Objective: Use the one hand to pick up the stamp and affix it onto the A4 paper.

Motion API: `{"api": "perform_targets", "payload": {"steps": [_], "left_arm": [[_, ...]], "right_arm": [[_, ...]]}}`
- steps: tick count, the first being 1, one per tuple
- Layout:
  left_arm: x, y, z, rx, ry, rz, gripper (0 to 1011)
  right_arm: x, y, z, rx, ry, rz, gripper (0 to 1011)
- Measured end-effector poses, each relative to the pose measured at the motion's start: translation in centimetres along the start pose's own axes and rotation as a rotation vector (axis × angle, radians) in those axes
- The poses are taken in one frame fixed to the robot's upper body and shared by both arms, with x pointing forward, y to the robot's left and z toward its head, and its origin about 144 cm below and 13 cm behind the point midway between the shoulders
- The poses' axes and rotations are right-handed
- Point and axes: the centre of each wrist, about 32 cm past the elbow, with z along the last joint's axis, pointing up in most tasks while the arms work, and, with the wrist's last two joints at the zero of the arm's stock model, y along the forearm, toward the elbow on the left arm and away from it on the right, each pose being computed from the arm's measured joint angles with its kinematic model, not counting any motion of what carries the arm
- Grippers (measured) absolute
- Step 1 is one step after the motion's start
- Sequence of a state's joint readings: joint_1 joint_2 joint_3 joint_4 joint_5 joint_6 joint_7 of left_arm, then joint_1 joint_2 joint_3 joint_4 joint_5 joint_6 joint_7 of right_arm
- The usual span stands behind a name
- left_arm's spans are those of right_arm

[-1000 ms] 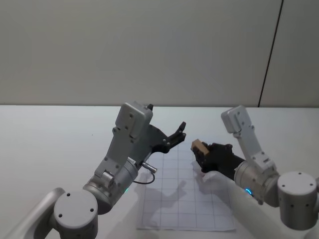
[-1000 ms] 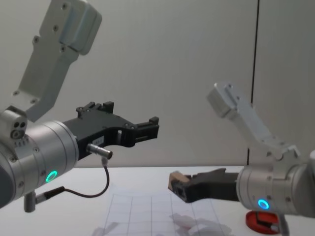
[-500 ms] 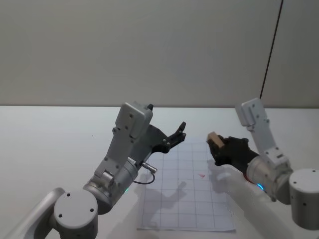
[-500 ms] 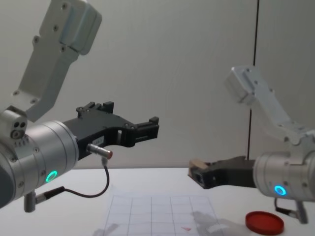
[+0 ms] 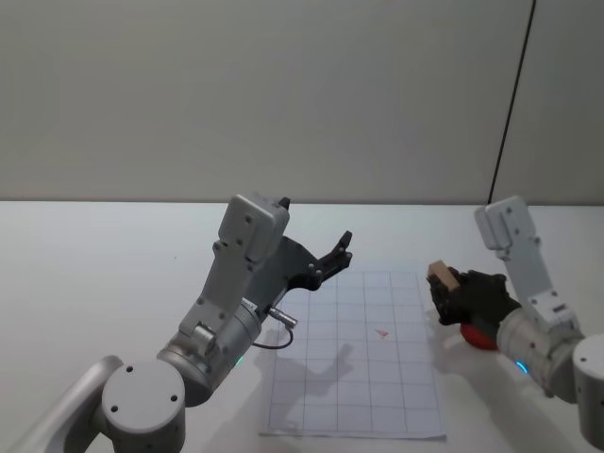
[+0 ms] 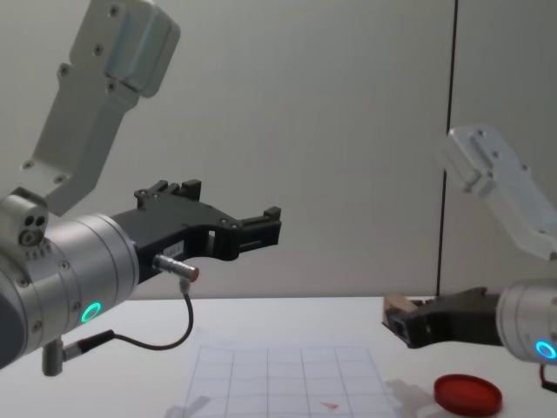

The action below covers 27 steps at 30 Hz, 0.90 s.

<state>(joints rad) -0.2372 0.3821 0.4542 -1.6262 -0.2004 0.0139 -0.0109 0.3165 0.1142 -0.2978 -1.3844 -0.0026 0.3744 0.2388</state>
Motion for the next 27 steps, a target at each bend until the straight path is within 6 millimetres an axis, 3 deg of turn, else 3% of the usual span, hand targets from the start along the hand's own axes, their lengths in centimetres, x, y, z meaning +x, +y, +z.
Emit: {"api": "perform_targets", "payload": {"steps": [27], "left_arm": [[0.0, 0.0, 0.0, 0.000, 0.000, 0.000, 1002]], "right_arm": [[-0.1, -1.5, -2.9, -0.025, 0.118, -0.123, 221]]}}
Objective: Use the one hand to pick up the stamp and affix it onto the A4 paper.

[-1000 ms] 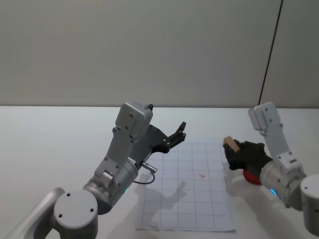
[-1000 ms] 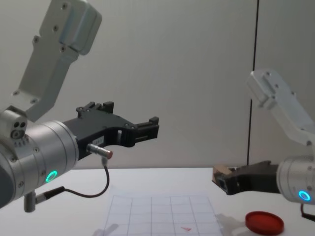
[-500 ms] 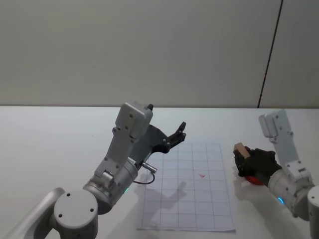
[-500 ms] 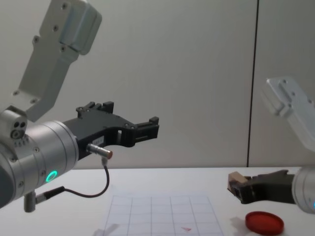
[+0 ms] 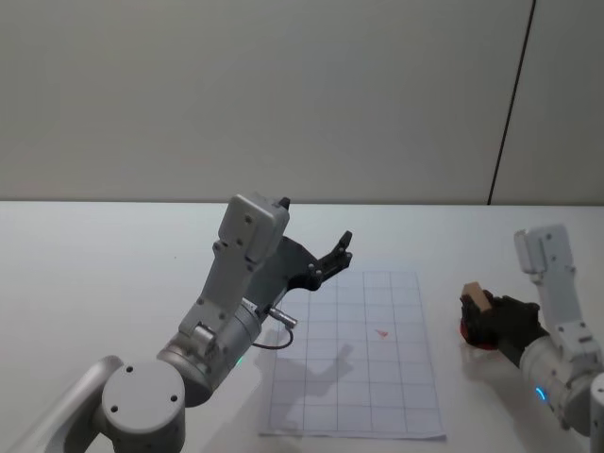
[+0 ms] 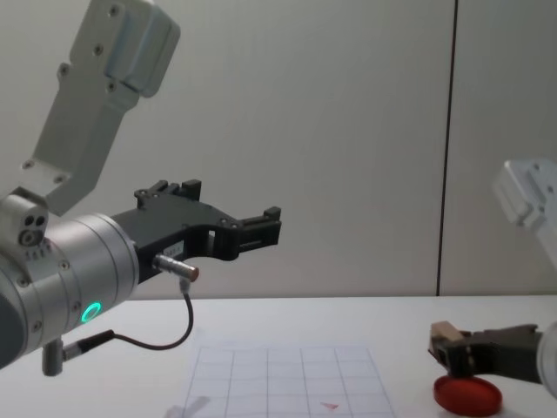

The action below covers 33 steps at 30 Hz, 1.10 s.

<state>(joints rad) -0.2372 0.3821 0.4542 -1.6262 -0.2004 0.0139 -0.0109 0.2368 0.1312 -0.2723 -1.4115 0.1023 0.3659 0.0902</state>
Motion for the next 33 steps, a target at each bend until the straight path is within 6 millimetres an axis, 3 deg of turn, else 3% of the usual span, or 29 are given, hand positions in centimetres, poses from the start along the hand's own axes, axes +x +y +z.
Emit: {"api": "perform_targets", "payload": {"steps": [14, 33], "left_arm": [[0.0, 0.0, 0.0, 0.000, 0.000, 0.000, 1002], [0.0, 0.0, 0.0, 0.000, 0.000, 0.000, 1002]], "right_arm": [[0.6, 0.5, -1.6, -0.003, 0.104, -0.057, 221], [0.9, 1.2, -1.8, 0.001, 0.149, -0.074, 221]]}}
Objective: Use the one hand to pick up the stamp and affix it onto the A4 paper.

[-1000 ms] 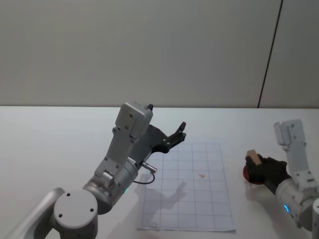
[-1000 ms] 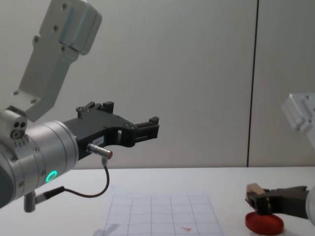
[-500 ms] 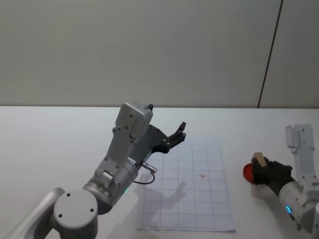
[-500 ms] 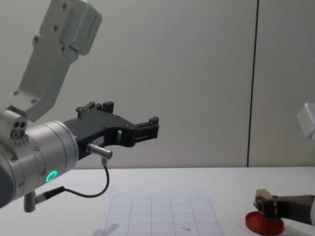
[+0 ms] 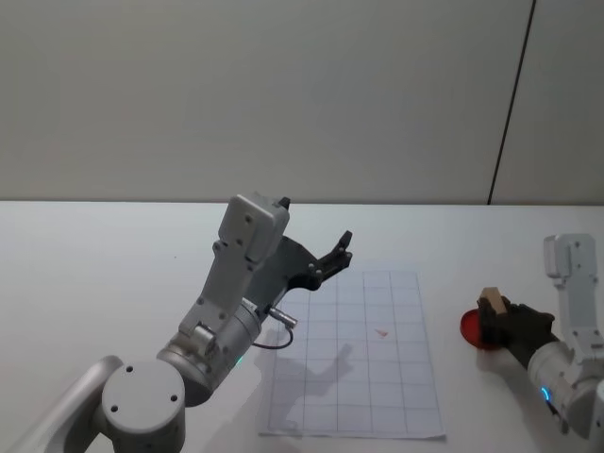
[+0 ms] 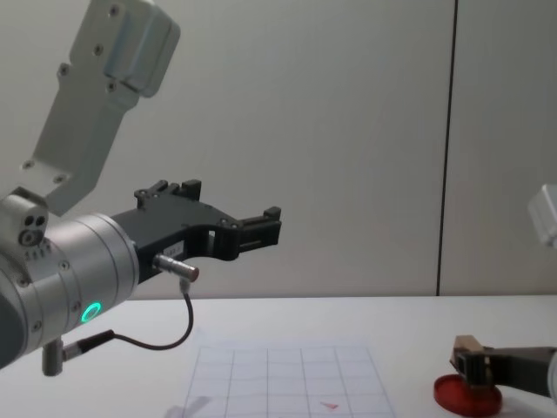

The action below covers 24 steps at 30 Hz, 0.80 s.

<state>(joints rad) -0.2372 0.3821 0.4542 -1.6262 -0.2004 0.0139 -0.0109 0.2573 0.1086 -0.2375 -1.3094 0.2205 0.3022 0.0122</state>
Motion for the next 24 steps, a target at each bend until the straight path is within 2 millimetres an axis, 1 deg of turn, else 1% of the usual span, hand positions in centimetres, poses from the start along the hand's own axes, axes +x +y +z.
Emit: {"api": "perform_targets", "payload": {"steps": [18, 21, 22, 24], "left_arm": [[0.00, 0.00, 0.00, 0.000, 0.000, 0.000, 1002], [0.00, 0.00, 0.00, 0.000, 0.000, 0.000, 1002], [0.00, 0.00, 0.00, 0.000, 0.000, 0.000, 1002], [0.00, 0.00, 0.00, 0.000, 0.000, 0.000, 1002]], "right_arm": [[0.03, 0.00, 0.04, -0.013, -0.005, 0.017, 221], [0.02, -0.01, 0.06, -0.013, -0.006, 0.020, 260], [0.02, -0.02, 0.07, -0.013, -0.006, 0.021, 319], [0.01, -0.03, 0.08, -0.013, -0.007, 0.022, 358]]}}
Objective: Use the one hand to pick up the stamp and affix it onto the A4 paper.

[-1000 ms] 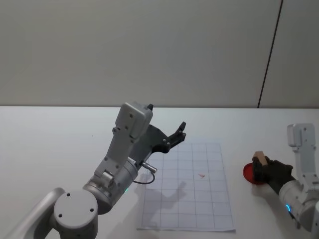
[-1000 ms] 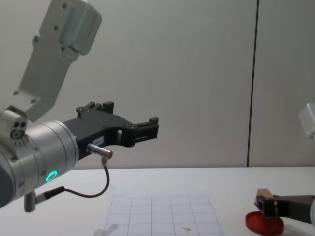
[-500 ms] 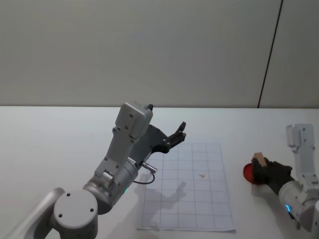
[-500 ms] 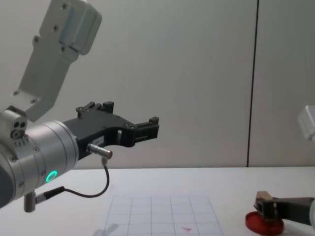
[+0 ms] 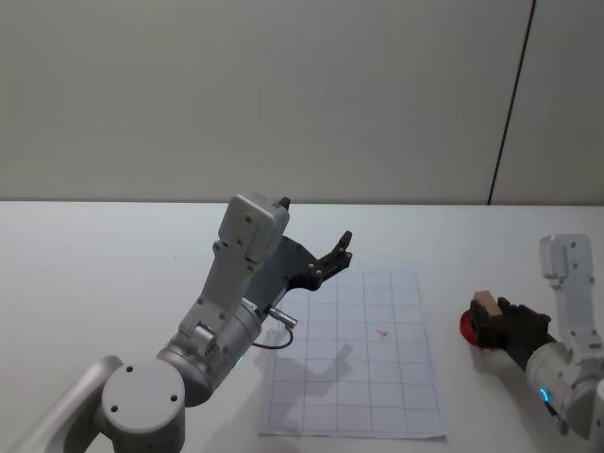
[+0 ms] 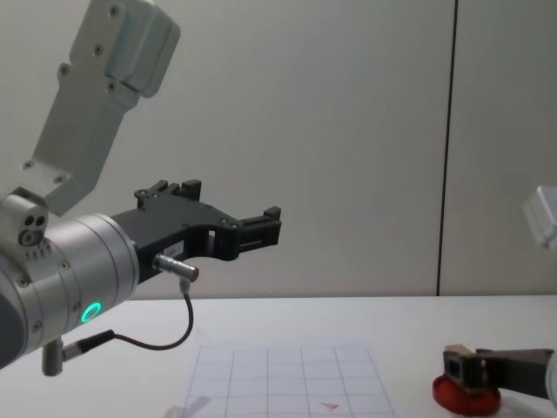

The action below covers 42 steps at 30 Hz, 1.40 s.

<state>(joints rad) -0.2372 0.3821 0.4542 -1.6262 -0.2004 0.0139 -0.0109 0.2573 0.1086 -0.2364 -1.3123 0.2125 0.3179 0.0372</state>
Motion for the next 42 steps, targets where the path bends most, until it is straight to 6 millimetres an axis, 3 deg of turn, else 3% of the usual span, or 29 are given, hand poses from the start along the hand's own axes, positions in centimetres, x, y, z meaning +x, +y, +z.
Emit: {"api": "perform_targets", "payload": {"steps": [5, 8, 10, 21, 27, 42], "left_arm": [[0.0, 0.0, 0.0, 0.000, 0.000, 0.000, 1002], [0.0, 0.0, 0.0, 0.000, 0.000, 0.000, 1002], [0.0, 0.0, 0.0, 0.000, 0.000, 0.000, 1002], [0.0, 0.0, 0.0, 0.000, 0.000, 0.000, 1002], [0.0, 0.0, 0.0, 0.000, 0.000, 0.000, 1002], [0.0, 0.0, 0.0, 0.000, 0.000, 0.000, 1002]], "right_arm": [[0.0, 0.0, 0.0, 0.000, -0.001, 0.002, 537], [0.0, 0.0, 0.0, 0.000, -0.001, 0.003, 595], [0.0, 0.0, 0.0, 0.000, -0.001, 0.003, 705], [0.0, -0.2, 0.1, 0.006, -0.004, 0.004, 998], [0.4, -1.0, 0.1, 0.043, -0.014, 0.006, 1001], [1.7, -5.4, 0.6, 0.229, -0.067, 0.033, 1001]]}}
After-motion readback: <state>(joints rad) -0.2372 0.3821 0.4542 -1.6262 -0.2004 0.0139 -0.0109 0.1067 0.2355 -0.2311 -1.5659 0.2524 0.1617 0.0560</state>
